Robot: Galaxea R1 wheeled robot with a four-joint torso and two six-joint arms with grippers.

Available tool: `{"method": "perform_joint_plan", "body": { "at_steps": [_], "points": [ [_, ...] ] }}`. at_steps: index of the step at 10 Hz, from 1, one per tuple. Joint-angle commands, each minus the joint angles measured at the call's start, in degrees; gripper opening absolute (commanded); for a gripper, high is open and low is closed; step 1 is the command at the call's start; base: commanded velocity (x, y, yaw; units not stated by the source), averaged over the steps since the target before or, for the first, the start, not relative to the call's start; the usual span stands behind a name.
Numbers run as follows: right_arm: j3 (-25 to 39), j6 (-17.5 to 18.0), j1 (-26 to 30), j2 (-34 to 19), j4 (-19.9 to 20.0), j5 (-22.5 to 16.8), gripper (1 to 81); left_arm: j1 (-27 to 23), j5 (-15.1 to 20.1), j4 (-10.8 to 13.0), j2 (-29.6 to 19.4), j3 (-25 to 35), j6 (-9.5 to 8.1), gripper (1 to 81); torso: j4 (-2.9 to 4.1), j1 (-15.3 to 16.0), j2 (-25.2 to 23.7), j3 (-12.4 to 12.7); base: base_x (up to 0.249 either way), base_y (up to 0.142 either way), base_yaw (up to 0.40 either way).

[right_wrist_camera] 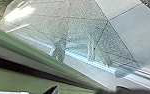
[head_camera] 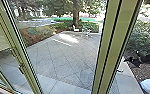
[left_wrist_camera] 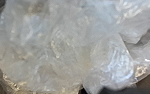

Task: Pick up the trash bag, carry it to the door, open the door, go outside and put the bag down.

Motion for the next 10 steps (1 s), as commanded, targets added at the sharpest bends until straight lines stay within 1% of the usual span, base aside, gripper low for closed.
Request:
{"method": "perform_joint_plan", "body": {
  "at_steps": [1, 2, 3, 4, 5, 6, 7, 8, 10],
  "points": [
    [3.88, 0.11, 12.35, -1.13, -8.43, -7.59, 81.1, -1.22, 5.05, -0.52, -0.02, -0.02, 0.5, 1.0, 0.0, 0.0, 0.0, 0.0, 0.0, 0.0, 0.0],
    [5.55, 0.02, 13.76, -1.13, -11.85, -10.05, 81.1, -1.22, 5.05, -0.52, 0.15, -0.02, 0.41, 1.0, 0.0, 0.0, 0.0, 0.0, 0.0, 0.0, 0.0],
    [6.5, 0.11, 14.55, -1.13, -14.29, -11.62, 81.1, -1.22, 5.05, -0.52, 0.24, -0.02, 0.42, 1.0, 0.0, 0.0, 0.0, 0.0, 0.0, 0.0, 0.0],
    [7.82, 0.11, 14.64, -1.04, -17.81, -13.21, 81.1, -1.22, 5.05, -0.61, 0.24, -0.02, 0.41, 1.0, 0.0, 0.0, 0.0, 0.0, 0.0, 0.0, 0.0],
    [9.14, 0.11, 14.12, -1.04, -21.05, -14.27, 81.1, -1.22, 5.05, -0.61, 0.24, -0.02, 0.41, 1.0, 0.0, 0.0, 0.0, -0.02, 0.0, 0.0, 0.0],
    [9.94, 0.11, 13.59, -1.22, -24.25, -14.27, 81.1, -1.22, 5.05, -0.61, 0.15, -0.02, 0.41, 1.0, 0.0, 0.0, 0.0, -0.02, 0.0, 0.0, 0.0],
    [10.38, 0.02, 12.97, -1.48, -28.55, -15.15, 81.1, -1.22, 4.97, -0.61, -0.02, -0.02, 0.41, 1.0, 0.0, 0.0, 0.0, -0.02, 0.0, 0.0, 0.0],
    [11.08, -1.1, 12.27, -1.57, -32.29, -16.46, 81.1, -1.22, 4.97, -0.61, -0.02, -0.02, 0.41, 1.0, 0.0, 0.0, 0.0, -0.02, 0.0, 0.0, 0.0],
    [9.86, -4.8, 12.09, -1.4, -36.02, -16.47, 81.1, -1.31, 4.97, -0.7, -0.02, -0.02, 0.32, 1.0, 0.0, -0.02, 0.0, -0.02, 0.0, 0.0, 0.0]
  ]
}}
